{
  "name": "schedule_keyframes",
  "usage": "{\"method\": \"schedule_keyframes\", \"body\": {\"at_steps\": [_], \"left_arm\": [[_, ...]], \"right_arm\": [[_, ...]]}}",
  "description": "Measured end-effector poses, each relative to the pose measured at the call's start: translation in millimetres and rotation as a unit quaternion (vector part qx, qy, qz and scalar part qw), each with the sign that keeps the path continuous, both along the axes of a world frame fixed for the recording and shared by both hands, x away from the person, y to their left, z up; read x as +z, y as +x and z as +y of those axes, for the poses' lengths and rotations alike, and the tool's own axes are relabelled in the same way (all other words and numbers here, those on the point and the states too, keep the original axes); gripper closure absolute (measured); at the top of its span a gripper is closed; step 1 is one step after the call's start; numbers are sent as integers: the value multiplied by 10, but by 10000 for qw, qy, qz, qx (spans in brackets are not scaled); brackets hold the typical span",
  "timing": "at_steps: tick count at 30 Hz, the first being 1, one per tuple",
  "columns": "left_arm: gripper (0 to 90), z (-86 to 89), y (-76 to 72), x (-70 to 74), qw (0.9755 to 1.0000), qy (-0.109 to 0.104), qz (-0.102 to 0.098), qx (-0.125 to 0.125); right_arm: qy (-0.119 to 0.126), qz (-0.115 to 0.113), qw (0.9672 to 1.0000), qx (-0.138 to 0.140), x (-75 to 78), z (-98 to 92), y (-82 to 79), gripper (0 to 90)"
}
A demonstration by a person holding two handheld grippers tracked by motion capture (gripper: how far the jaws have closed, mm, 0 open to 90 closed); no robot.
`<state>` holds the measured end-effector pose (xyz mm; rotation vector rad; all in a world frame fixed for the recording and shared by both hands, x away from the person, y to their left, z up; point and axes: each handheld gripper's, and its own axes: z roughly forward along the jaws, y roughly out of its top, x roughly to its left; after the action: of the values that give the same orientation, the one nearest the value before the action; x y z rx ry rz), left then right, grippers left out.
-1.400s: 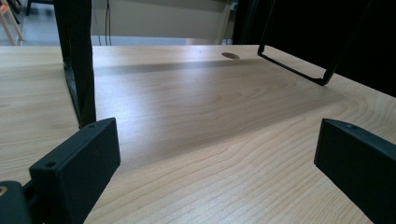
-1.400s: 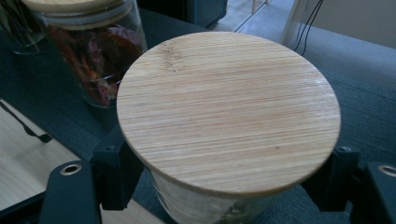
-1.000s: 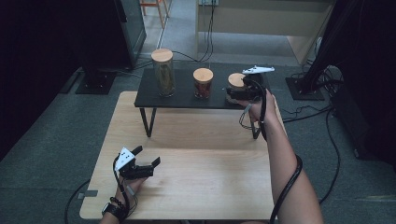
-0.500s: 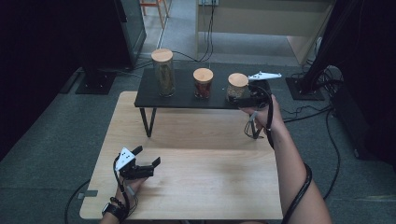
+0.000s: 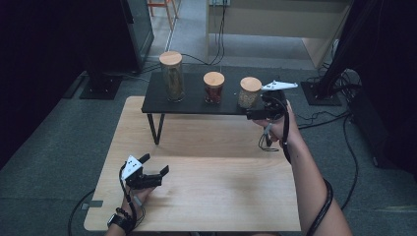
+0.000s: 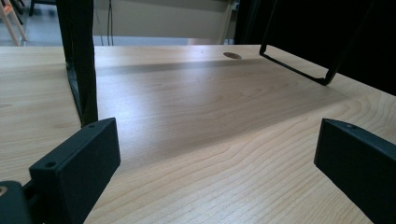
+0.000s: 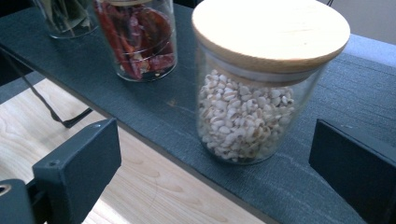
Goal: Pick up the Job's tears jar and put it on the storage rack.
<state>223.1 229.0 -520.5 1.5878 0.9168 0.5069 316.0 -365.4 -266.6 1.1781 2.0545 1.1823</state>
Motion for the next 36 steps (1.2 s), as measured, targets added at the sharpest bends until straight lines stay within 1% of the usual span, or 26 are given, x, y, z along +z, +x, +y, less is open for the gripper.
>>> {"method": "schedule_keyframes", "body": {"at_steps": [10, 20, 23, 28, 36], "left_arm": [[3, 2, -6, -7, 10000, -32, -9, 6], [3, -2, -10, -7, 10000, -29, -10, 15], [3, -5, -11, -2, 10000, -5, -8, 15], [3, -10, -14, -1, 10000, 1, -6, 32], [3, -15, -19, 1, 10000, 5, -3, 48]], "right_arm": [[-2, -12, 10000, -36, -40, -55, -108, 21], [-90, -86, 9999, 10, -85, -133, -290, 21], [-119, -87, 9999, -8, -120, -174, -348, 21], [-76, -95, 9999, -42, -180, -234, -427, 21], [-133, -110, 9998, -58, -284, -289, -550, 21]]}}
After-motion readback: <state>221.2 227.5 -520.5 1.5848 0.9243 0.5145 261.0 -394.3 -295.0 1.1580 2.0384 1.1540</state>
